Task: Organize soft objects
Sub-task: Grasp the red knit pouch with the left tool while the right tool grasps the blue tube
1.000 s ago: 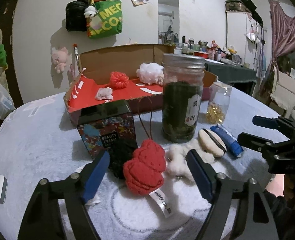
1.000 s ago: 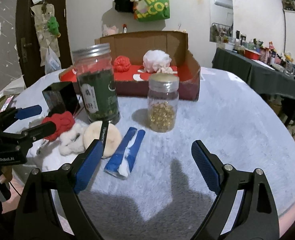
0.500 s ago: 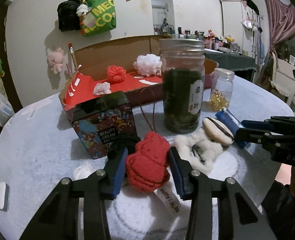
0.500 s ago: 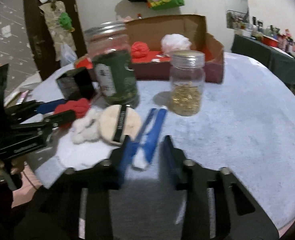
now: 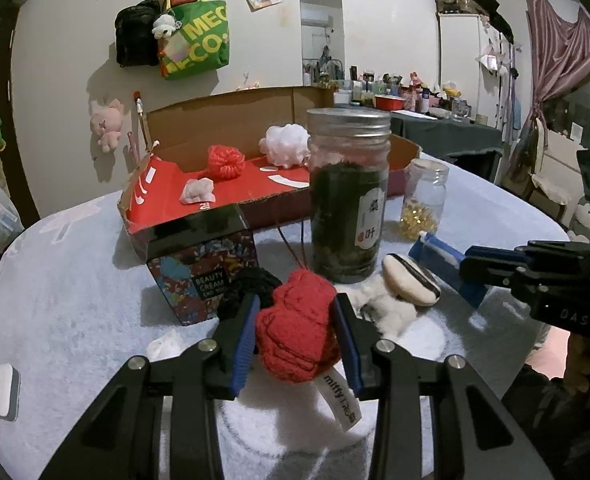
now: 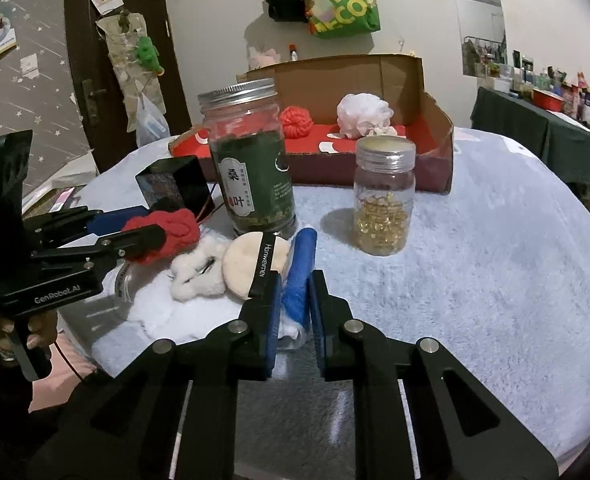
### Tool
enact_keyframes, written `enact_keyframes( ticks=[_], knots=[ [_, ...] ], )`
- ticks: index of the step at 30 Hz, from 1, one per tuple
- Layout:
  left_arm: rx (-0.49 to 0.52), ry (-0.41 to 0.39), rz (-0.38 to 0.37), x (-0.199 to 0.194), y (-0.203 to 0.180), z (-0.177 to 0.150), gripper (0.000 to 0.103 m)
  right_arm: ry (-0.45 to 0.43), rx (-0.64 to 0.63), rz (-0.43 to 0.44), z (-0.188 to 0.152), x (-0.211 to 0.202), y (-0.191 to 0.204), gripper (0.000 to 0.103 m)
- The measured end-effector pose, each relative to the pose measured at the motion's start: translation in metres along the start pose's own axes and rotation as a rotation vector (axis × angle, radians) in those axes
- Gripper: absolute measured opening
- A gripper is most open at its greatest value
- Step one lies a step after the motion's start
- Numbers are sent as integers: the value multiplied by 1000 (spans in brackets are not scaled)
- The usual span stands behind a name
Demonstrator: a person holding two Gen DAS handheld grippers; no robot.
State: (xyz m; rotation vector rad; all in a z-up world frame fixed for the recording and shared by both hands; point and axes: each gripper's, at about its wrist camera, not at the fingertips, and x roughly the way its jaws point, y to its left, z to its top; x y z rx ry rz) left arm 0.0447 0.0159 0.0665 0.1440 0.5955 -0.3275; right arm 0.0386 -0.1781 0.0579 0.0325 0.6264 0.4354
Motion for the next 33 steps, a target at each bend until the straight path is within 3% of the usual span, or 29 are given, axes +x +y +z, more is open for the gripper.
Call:
enact_keyframes(
  ticks=[6,14,19,22,24,29,32,33],
  knots=[
    [-10,3,-5,1,1,0,39,-8,5,5,3,-3,-2,14],
    [-11,23,0,8,2,-10,42,49,39,0,-1,4,-10,14],
    [30,16,7,9,-1,-12,58,57,30,-15,-4,5,-12,19],
    [53,20,12,10,-2,-14,62,59,3,-34,-5,6,-9,33],
    [66,28,25,12,-2,-16,62,52,-12,-36,-7,6,-6,72],
    [87,27,47,17,-4,-18,62,28,-55,-76,-10,9,0,73],
    [92,17,54,19,-4,-18,52,32,-63,-96,-11,15,0,70],
    [89,14,56,18,-4,-18,49,35,-67,-98,-11,18,1,55]
  ],
)
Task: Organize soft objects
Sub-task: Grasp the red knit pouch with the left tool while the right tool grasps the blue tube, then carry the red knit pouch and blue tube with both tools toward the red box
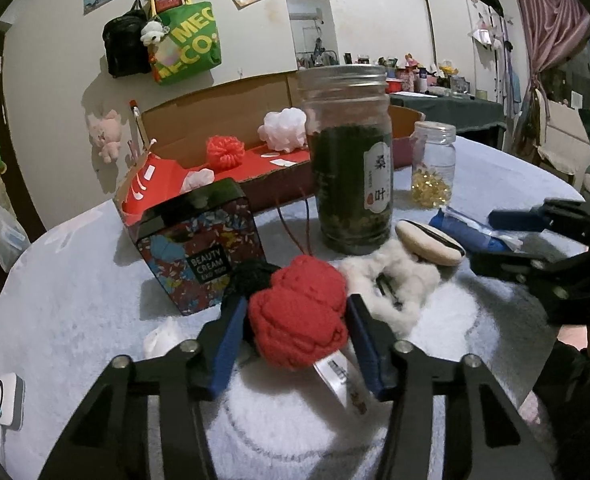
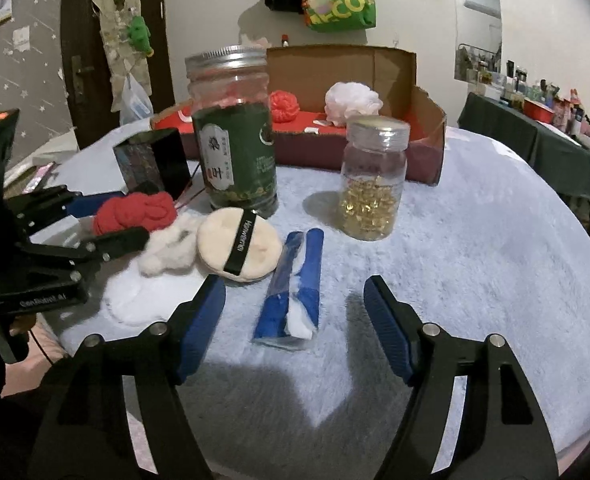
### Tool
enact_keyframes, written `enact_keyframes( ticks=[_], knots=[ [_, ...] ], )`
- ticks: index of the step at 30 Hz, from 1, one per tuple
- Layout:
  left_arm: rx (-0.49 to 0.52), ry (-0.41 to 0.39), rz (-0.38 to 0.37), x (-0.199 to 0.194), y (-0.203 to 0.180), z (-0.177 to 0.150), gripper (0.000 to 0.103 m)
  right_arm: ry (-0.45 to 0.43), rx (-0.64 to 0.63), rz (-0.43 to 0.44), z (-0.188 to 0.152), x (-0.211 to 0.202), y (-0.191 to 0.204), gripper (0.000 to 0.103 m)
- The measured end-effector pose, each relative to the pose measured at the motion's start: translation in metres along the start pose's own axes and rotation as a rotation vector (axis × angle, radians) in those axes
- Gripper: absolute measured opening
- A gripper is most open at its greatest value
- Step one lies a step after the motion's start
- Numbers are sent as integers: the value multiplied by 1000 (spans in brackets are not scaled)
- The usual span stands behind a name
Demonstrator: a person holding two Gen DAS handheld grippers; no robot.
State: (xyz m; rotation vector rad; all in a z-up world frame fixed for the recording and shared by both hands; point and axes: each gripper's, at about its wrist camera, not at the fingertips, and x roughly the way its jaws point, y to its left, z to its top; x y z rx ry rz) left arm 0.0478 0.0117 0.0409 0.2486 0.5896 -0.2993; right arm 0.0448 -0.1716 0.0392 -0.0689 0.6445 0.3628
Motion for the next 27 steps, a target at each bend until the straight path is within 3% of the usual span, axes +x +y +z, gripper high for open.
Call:
enact_keyframes(
  ticks=[2,11,19,27],
  knots=[
    [-12,-4,-6,-4,2,1,46,12,0,-2,-2,5,-1,24],
    [-58,-72,-73,-26,2,20,45,-66,41,64,13,-19,-10,22],
    [-97,-65,-72,-20,6,20,45,-69,32,78,22,-18,-5,22],
    [-173,-55,-57,-30,34,11,45,-48,79,96,17,-19,-19,22]
  ],
)
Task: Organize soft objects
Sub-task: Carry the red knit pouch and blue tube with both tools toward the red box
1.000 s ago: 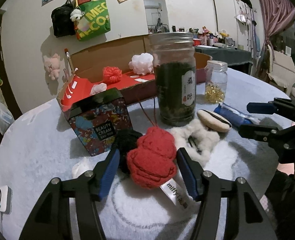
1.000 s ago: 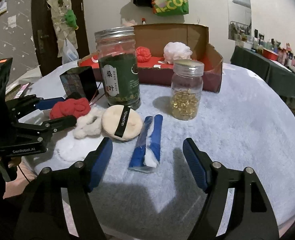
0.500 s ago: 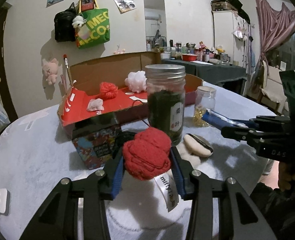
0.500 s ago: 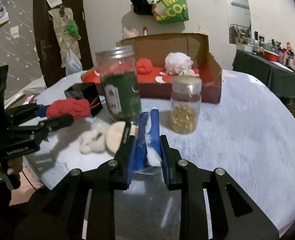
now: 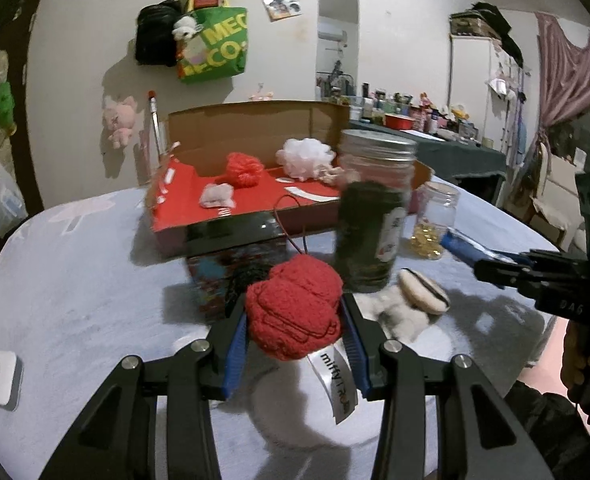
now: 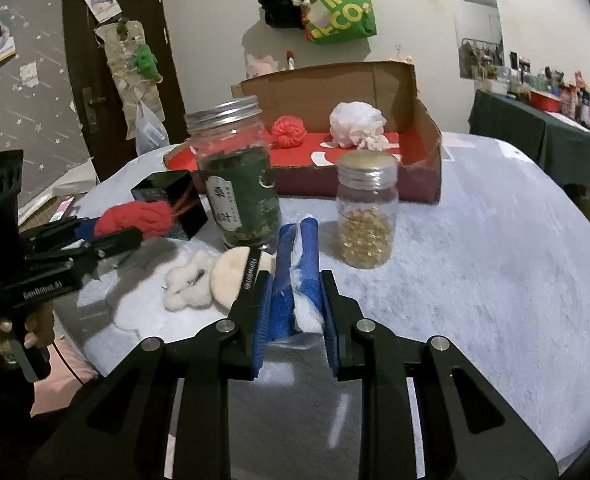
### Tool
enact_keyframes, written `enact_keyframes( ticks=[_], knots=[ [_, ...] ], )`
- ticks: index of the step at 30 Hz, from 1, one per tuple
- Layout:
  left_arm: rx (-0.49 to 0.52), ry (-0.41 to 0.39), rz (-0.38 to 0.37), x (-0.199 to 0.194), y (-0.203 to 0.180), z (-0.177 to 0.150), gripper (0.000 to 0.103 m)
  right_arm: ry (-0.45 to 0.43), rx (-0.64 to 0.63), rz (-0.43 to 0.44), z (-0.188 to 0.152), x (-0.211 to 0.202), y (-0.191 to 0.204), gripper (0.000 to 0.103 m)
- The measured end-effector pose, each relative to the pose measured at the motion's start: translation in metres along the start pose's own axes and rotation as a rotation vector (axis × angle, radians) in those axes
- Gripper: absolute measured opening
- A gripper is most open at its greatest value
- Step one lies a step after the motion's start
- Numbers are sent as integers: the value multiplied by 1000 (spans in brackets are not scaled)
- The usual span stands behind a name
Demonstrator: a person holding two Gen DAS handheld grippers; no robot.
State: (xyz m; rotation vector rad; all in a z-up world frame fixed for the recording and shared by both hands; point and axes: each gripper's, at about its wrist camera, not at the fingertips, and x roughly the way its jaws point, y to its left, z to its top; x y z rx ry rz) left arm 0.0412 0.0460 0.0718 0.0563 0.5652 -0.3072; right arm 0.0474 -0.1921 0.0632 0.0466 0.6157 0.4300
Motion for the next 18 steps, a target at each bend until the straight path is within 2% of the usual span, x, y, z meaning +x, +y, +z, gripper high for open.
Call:
enact_keyframes(
  ticks=[8,12,18],
  knots=[
    [-81,8,32,-11,39,-2,45,17,57,4,-3,-7,-28,22],
    [-94,19,73,-13,54,-3,45,32,80,4,-3,-7,-41,22],
    [-94,46,94,-10,76,-3,45,66,77,-10,-2,-2,-58,22]
  ],
)
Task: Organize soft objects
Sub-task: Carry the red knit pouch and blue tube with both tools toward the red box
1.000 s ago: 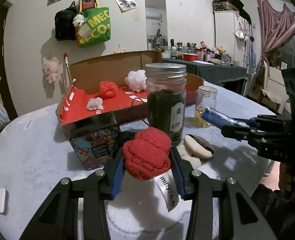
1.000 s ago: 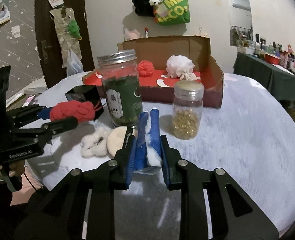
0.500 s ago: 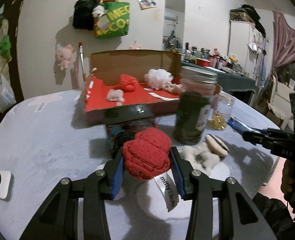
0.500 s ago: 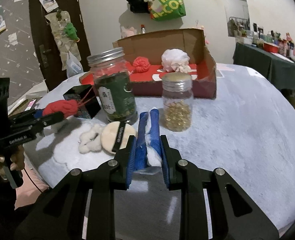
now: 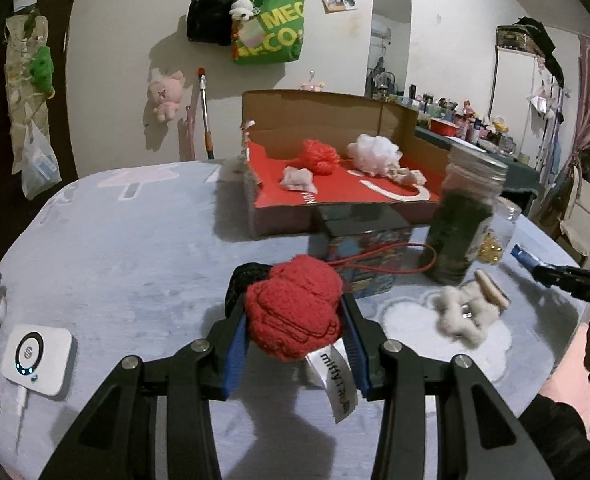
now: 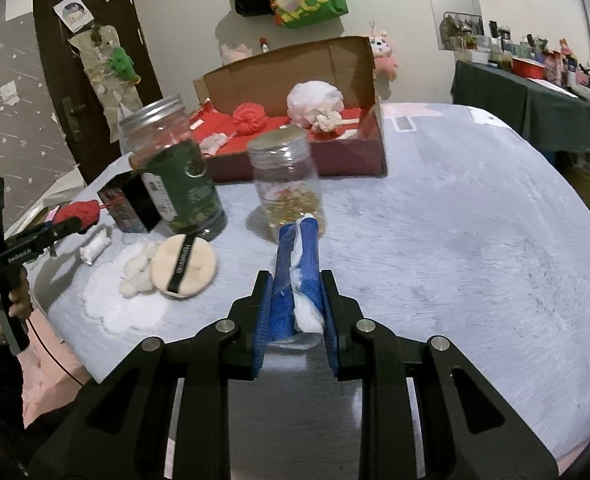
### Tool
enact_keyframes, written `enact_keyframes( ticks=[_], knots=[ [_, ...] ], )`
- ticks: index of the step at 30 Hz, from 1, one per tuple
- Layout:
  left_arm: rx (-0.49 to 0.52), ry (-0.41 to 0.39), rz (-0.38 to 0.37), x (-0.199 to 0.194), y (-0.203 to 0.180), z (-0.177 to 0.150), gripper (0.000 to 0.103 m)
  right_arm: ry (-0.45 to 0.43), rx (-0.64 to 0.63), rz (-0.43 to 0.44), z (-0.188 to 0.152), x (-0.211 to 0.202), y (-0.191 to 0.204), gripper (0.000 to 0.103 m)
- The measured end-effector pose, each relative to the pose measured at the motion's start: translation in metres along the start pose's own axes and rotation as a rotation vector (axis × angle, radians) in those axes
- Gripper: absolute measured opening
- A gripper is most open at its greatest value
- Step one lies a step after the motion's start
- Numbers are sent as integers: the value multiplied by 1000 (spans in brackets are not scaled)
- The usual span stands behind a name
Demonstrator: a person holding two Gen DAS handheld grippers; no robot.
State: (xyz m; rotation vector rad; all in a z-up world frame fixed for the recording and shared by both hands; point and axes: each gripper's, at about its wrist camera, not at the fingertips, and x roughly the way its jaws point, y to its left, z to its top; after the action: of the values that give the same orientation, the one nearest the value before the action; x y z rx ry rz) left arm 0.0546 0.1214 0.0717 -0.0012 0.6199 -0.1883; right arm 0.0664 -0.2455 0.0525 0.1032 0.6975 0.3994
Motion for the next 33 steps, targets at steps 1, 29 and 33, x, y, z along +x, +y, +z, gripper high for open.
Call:
enact_keyframes(
  ticks=[1,29,33],
  knots=[
    [1,2,1,1,3,1,45,6,0,0,1,1,-3,22],
    [26,47,-73,-2,6,-26,54,49,14,8,-8,7,-12,23],
    [52,33,-49,-9,3,-28,60,44,17,2,-8,7,-12,23]
  ],
)
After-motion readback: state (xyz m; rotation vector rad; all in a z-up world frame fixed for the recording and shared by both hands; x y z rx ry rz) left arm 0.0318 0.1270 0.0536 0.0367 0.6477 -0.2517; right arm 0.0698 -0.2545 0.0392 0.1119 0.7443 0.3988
